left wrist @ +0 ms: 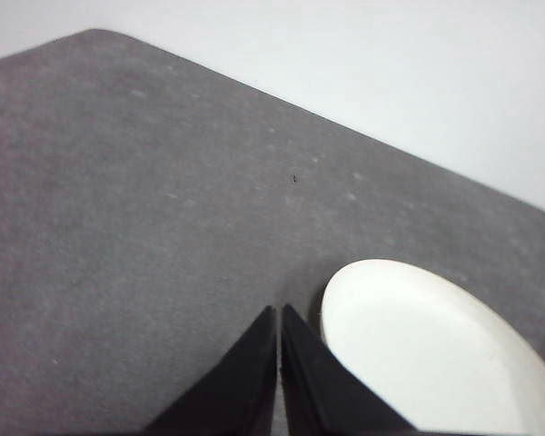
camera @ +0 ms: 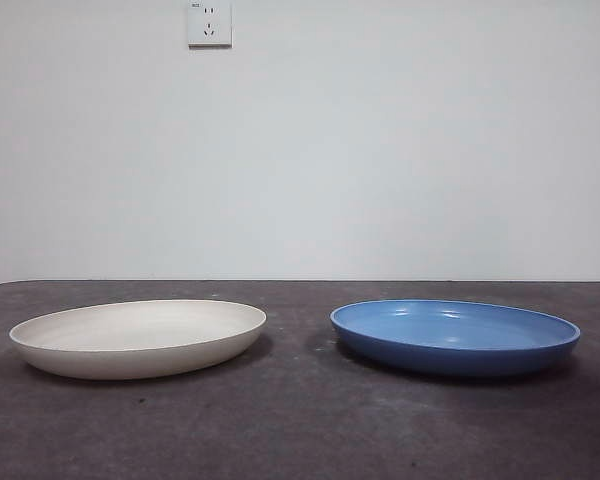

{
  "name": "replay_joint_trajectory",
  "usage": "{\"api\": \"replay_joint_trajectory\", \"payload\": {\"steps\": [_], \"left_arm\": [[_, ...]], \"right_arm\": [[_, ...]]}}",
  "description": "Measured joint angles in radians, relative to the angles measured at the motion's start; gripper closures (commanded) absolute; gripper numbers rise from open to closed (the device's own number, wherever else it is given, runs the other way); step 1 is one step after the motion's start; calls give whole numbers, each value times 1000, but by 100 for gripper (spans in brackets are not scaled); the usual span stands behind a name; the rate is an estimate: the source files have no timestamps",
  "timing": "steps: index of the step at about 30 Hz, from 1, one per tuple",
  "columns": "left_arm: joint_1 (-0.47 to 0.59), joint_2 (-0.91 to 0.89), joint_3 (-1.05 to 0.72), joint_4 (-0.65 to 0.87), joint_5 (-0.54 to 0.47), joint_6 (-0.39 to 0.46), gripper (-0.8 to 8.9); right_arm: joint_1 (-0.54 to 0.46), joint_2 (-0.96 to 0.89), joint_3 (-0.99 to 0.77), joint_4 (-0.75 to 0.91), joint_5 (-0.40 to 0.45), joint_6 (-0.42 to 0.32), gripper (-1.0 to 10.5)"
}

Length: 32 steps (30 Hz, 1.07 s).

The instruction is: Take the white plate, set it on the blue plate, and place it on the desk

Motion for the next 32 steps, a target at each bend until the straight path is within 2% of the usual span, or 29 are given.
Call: {"api": "replay_joint_trajectory", "payload": {"steps": [6,14,17,20,32], "left_arm": [[0,1,48,-45,1,-74,804],[0,53,233,-143,1,-80,804],[0,106,311,-211,14,-48,804],[0,165,389,-247,70,-3,804],[0,509,698,-488,319,231,804]], "right_arm": [[0,0,74,-12,0,35,939],[0,30,241,-21,0,39,939],[0,85,327,-59,0,37,939],[0,151,412,-114,-14,21,939],[0,536,797,-504,-235,-155,939]]}}
